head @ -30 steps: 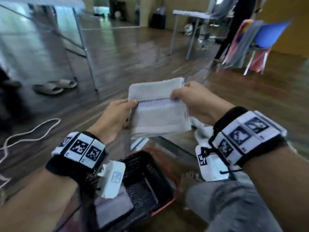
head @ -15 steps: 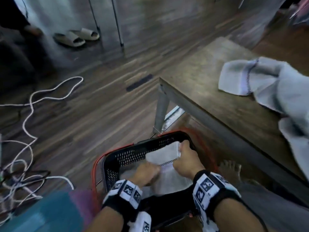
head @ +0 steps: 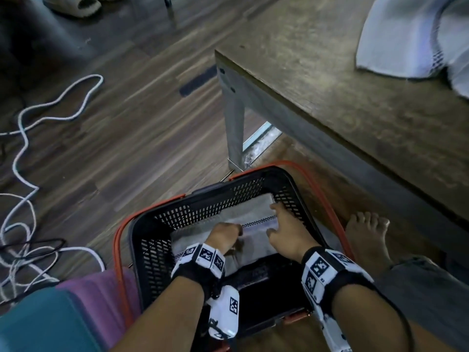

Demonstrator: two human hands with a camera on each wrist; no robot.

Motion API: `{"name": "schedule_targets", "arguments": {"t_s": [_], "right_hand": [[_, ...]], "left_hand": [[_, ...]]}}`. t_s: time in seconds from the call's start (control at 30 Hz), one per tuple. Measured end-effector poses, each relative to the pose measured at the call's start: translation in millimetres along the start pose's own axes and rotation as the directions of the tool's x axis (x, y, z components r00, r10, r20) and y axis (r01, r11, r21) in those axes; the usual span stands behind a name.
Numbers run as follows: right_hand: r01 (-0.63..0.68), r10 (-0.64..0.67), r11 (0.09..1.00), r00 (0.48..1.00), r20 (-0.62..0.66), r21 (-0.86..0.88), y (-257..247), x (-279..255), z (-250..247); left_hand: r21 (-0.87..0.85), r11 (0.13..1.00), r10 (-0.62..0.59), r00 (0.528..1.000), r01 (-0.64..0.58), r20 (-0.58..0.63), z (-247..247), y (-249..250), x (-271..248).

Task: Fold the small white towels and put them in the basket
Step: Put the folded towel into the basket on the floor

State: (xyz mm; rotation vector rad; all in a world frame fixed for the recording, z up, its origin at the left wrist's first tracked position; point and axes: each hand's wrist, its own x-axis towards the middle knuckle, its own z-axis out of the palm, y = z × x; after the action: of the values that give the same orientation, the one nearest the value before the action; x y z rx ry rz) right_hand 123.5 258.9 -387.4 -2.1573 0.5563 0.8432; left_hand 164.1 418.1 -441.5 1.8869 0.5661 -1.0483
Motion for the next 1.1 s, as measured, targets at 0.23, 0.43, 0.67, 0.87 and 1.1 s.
{"name": "schedule_targets", "arguments": {"t_s": [0.23, 0.43, 0.67, 0.87, 1.1], "right_hand": [[-0.113, 0.132, 0.988, 0.971, 0.2, -0.103, 11.8, 9.2, 11.3], [-0.134, 0.151, 0.988, 0.944, 0.292, -0.079, 22.5, 14.4, 24.3], [-0.088, 0.103, 0.994, 0.958, 0.268, -0.068, 9.5, 0.7, 0.5], [0.051, -0.033, 0.995, 0.978, 0.208, -0.085, -51.3, -48.3, -53.2], [0.282, -0.279, 0.959, 0.958, 0.065, -0.033, -111.4, -189.9, -173.0]], "left_hand": [[0.188, 0.981, 0.051, 0.998, -0.044, -0.028, 11.6, -0.9, -0.1], [0.586, 0.789, 0.244, 0.969, -0.184, -0.025, 16.3, -5.2, 3.2], [0.451, 0.864, 0.25, 0.968, -0.225, 0.004, 16.5, 0.6, -20.3], [0.516, 0.79, 0.322, 0.94, -0.331, 0.111, -11.3, 46.8, -80.1], [0.541, 0.607, 0.57, 0.793, -0.582, 0.214, -35.7, 150.3, -197.6]]}}
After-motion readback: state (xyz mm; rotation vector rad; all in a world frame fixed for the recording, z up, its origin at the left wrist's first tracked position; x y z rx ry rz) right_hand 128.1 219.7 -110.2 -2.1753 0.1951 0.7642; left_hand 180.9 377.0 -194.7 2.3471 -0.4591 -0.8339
